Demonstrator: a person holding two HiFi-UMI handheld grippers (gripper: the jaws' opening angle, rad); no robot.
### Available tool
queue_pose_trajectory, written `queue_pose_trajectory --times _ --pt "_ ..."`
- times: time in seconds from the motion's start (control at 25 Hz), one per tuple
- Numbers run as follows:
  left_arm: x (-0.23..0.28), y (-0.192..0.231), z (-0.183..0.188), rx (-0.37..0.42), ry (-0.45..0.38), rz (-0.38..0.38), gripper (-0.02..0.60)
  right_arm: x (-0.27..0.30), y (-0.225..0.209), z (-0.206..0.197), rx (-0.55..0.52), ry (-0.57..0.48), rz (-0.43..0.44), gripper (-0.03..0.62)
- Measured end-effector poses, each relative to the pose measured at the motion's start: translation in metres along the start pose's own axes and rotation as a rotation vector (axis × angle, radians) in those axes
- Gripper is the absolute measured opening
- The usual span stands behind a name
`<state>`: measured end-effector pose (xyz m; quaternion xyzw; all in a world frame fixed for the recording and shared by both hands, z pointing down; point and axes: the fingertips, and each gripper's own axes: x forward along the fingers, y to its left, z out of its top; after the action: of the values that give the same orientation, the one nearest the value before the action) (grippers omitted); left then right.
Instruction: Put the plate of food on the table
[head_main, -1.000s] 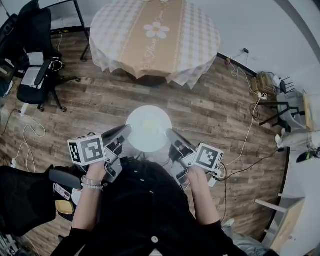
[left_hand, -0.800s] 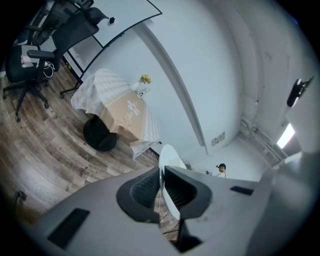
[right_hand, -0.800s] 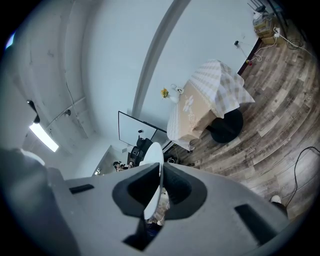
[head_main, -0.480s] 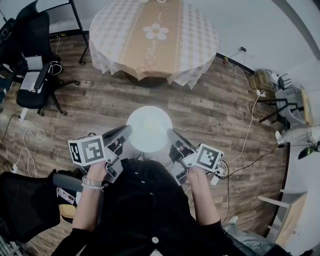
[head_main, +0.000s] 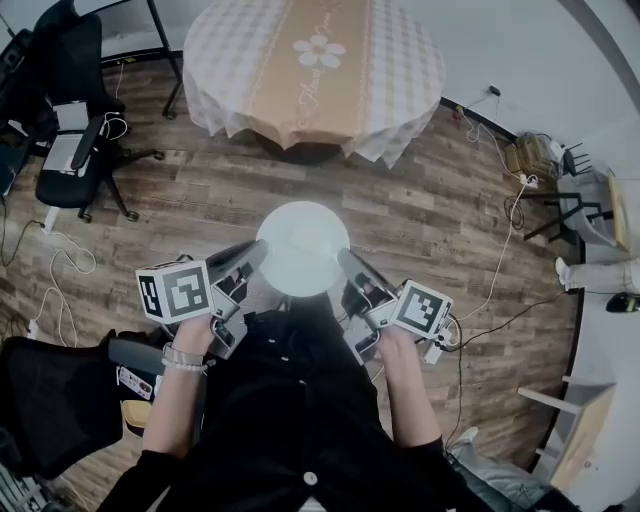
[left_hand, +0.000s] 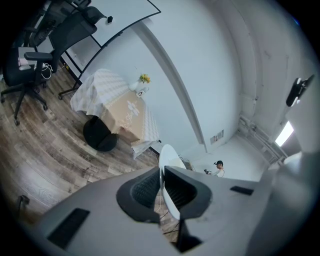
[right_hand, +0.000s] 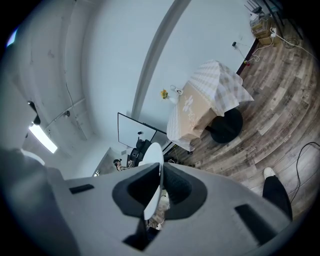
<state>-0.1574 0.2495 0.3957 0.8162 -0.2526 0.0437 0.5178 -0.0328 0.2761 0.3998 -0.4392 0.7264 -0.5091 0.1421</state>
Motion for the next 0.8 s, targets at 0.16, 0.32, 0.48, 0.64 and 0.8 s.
queue_pose_trajectory --times 0.16,0.32,0.48,0.64,0.8 --pt "0.008 -0.002 0.006 0.004 -0.002 0.003 0.020 0.003 -0.003 0.010 0.007 -0.001 0.008 0.008" --pt "0.023 -0.003 0.015 0.003 -0.003 0.002 0.020 0.006 -0.010 0.027 0.007 0.001 0.004 0.008" --pt "0.038 -0.001 0.022 -0.006 -0.011 0.004 0.020 0.010 -0.020 0.041 0.017 0.003 0.000 0.008" --pt "0.054 -0.003 0.031 -0.020 -0.022 0.011 0.020 0.015 -0.028 0.059 0.016 0.016 0.011 0.008" --pt "0.070 -0.002 0.044 -0.036 -0.034 0.019 0.020 0.024 -0.036 0.081 0.009 0.034 0.020 0.008"
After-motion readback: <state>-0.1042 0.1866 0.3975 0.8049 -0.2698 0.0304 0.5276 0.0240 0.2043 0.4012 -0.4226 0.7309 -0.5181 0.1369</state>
